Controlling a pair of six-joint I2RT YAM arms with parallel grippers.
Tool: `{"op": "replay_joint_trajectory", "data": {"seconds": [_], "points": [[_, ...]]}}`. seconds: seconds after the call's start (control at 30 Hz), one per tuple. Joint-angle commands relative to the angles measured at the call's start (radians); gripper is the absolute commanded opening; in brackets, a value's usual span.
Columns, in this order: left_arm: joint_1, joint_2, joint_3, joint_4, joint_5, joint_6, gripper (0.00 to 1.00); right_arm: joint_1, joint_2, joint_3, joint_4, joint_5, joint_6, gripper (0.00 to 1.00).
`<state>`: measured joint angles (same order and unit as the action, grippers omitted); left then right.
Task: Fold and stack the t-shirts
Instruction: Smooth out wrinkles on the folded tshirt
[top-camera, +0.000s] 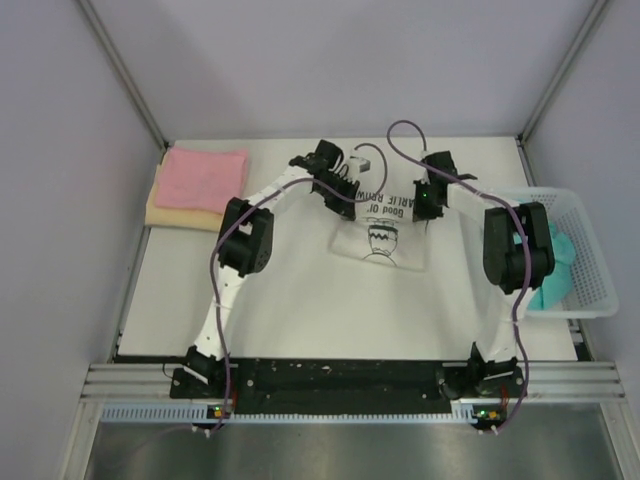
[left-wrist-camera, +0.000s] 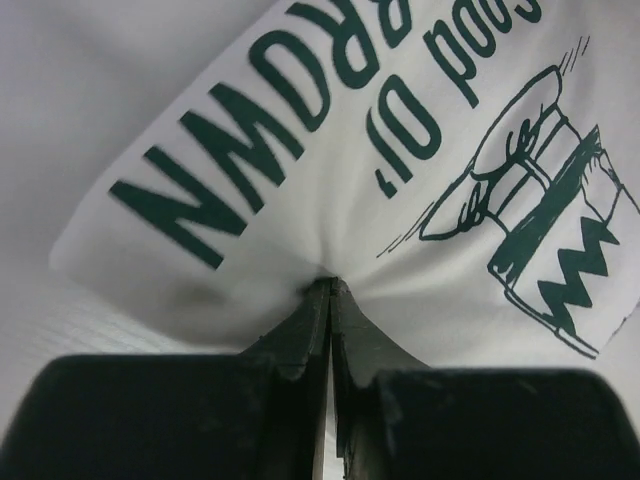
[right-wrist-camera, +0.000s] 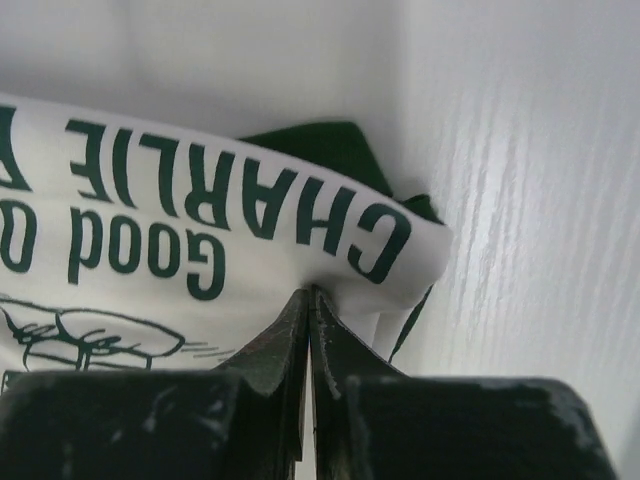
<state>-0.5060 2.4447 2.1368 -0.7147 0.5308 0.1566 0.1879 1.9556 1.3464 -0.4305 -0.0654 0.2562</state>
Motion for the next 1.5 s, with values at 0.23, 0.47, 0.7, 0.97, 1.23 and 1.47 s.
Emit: {"op": "replay_joint_trajectory", "data": {"seconds": [0.23, 0.47, 0.7, 0.97, 1.23, 1.47], "points": [[0.052, -0.097, 0.038, -0.049, -0.069, -0.026, 0.1, -0.009, -0.072, 0.116, -0.068, 0.049, -0.003, 0.0], [0.023, -0.392, -0.303, 0.078, 0.012, -0.028, 0.15, 0.087, -0.311, -0.146, 0.014, -0.13, -0.008, 0.0], [-0.006, -0.32, -0.419, 0.068, 0.035, -0.011, 0.16, 0.081, -0.27, -0.357, 0.18, -0.274, 0.1, 0.0], [0.02, -0.229, -0.442, -0.019, -0.048, 0.015, 0.14, 0.01, -0.253, -0.457, 0.167, -0.209, 0.144, 0.0], [0.024, -0.377, -0.518, -0.031, -0.063, 0.046, 0.18, 0.007, -0.334, -0.412, 0.072, -0.165, 0.126, 0.0], [0.056, -0.533, -0.514, 0.01, -0.08, -0.006, 0.37, 0.004, -0.408, -0.311, -0.017, -0.093, 0.083, 0.24]]}}
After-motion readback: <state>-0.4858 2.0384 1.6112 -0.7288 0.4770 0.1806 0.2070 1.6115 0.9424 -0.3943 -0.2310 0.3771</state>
